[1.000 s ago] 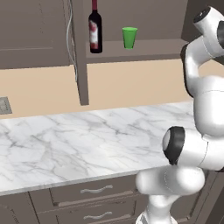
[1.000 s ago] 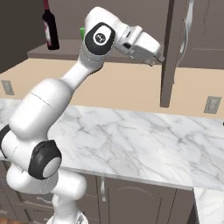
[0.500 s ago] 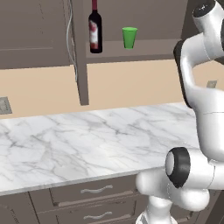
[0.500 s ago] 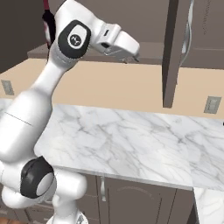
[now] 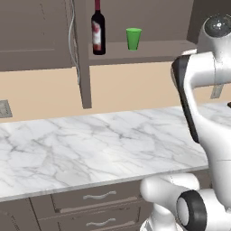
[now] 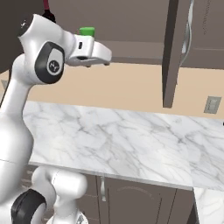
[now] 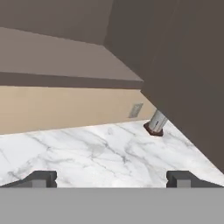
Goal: Open the cabinet directly in front. Then move the wine and the cup to the dining counter with the candle on it.
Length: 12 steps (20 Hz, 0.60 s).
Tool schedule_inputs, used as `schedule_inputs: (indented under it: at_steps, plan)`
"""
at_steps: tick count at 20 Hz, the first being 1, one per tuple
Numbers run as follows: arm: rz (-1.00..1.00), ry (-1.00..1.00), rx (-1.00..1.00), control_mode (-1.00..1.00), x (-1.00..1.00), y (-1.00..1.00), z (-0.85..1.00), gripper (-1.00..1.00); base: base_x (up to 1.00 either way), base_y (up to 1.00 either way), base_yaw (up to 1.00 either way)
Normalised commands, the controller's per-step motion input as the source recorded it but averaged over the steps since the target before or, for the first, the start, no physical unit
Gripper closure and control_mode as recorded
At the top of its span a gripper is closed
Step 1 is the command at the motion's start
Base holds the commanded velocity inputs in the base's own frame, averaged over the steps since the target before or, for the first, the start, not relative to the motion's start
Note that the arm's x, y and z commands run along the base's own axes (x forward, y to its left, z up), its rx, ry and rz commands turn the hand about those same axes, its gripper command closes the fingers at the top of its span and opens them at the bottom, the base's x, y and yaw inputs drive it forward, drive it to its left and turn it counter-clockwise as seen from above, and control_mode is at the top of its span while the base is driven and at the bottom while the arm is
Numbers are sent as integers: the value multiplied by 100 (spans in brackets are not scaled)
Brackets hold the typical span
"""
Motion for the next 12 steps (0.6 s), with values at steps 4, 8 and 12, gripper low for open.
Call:
schedule_inputs:
  at_steps: [4, 8, 12]
  plan:
    - [47, -1, 36, -100, 0, 27, 30, -100, 0, 0, 0]
    - [31, 0, 35, -100, 0, 0, 12, -100, 0, 0, 0]
    - [0, 0, 0, -100, 0, 0, 0, -100, 0, 0, 0]
